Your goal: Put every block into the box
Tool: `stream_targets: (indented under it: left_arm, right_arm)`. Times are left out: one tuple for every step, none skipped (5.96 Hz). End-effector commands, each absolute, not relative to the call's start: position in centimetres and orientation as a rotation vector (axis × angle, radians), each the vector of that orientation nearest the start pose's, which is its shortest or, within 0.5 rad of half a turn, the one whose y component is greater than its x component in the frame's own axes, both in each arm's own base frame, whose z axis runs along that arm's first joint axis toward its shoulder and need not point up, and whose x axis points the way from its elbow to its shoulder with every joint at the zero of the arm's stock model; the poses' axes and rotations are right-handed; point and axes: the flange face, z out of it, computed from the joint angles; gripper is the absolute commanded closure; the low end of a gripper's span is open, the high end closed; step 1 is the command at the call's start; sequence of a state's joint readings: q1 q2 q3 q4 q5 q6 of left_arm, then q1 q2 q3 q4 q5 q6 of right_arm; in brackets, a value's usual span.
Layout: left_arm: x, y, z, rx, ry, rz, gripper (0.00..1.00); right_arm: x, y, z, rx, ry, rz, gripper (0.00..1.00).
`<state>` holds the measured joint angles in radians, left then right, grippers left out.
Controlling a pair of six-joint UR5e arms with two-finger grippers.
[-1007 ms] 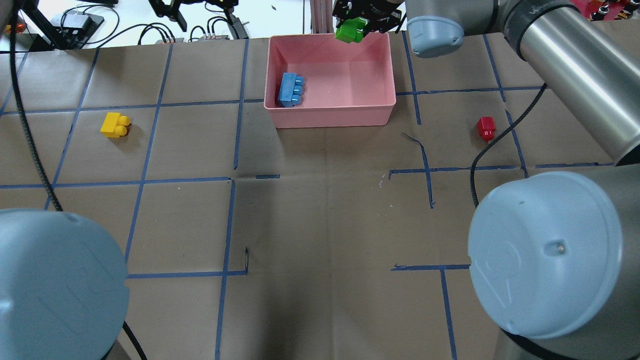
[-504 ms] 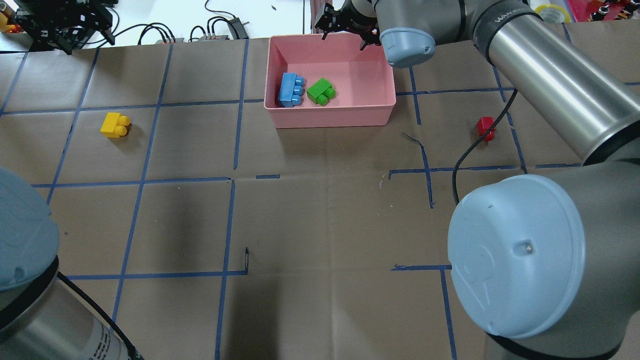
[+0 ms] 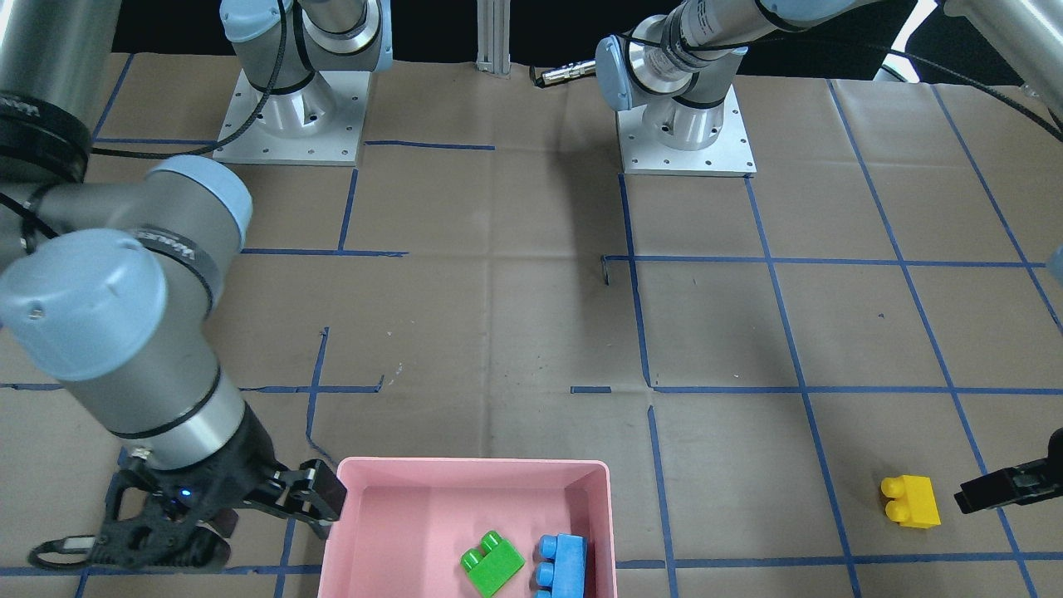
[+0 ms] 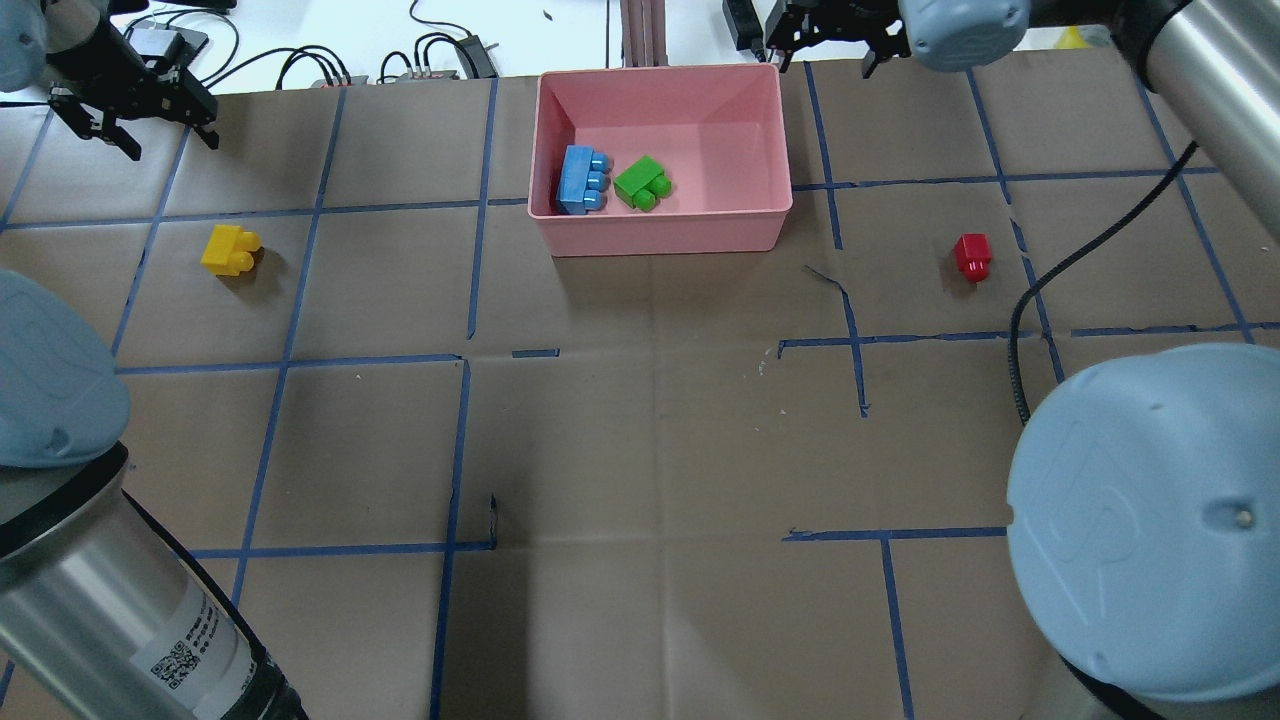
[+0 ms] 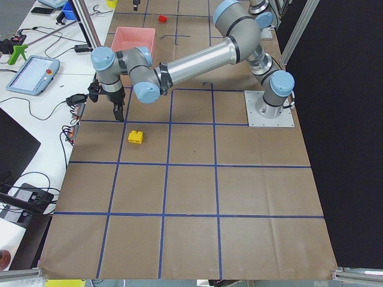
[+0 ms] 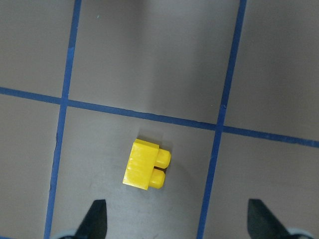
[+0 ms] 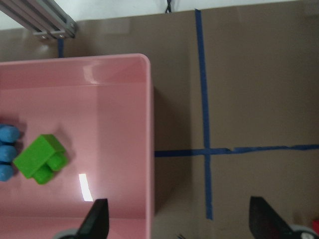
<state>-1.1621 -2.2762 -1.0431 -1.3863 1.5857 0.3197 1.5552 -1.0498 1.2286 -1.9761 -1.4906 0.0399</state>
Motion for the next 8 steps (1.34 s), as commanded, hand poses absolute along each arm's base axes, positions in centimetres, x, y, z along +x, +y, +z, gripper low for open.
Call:
stream_targets:
  left_arm:
    - [21.7, -75.4, 24.6, 0.08, 3.17, 0.126, 0.0]
    - [23.0, -75.2, 22.5, 0.185, 3.183, 0.159, 0.0]
    - [23.0, -75.3, 20.2, 0.248, 3.198, 0.197, 0.01]
    - [22.2, -75.6, 18.8, 0.252, 3.241, 0.193, 0.01]
    - [21.4, -75.7, 18.4, 0.261, 3.251, 0.196, 0.01]
    - [21.5, -75.6, 17.9, 0.263, 3.255, 0.206, 0.01]
    - [21.7, -75.1, 17.2, 0.261, 3.259, 0.232, 0.02]
    - [21.7, -74.8, 16.8, 0.269, 3.264, 0.247, 0.1]
  right_arm:
    - [6.2, -68.3, 36.5, 0.121, 3.112, -0.211, 0.05]
    - [3.3, -67.1, 34.4, 0.146, 3.14, -0.145, 0.01]
    - [0.4, -66.9, 32.5, 0.168, 3.147, -0.285, 0.02]
    - [0.2, -65.9, 29.4, 0.101, 3.153, -0.396, 0.02]
    - [-0.5, -64.3, 26.2, 0.128, 3.146, -0.412, 0.02]
    - [-1.5, -63.0, 23.1, 0.161, 3.143, -0.351, 0.02]
    - [-3.0, -63.1, 21.0, 0.195, 3.142, -0.312, 0.02]
    - [-3.2, -63.1, 19.7, 0.198, 3.143, -0.297, 0.02]
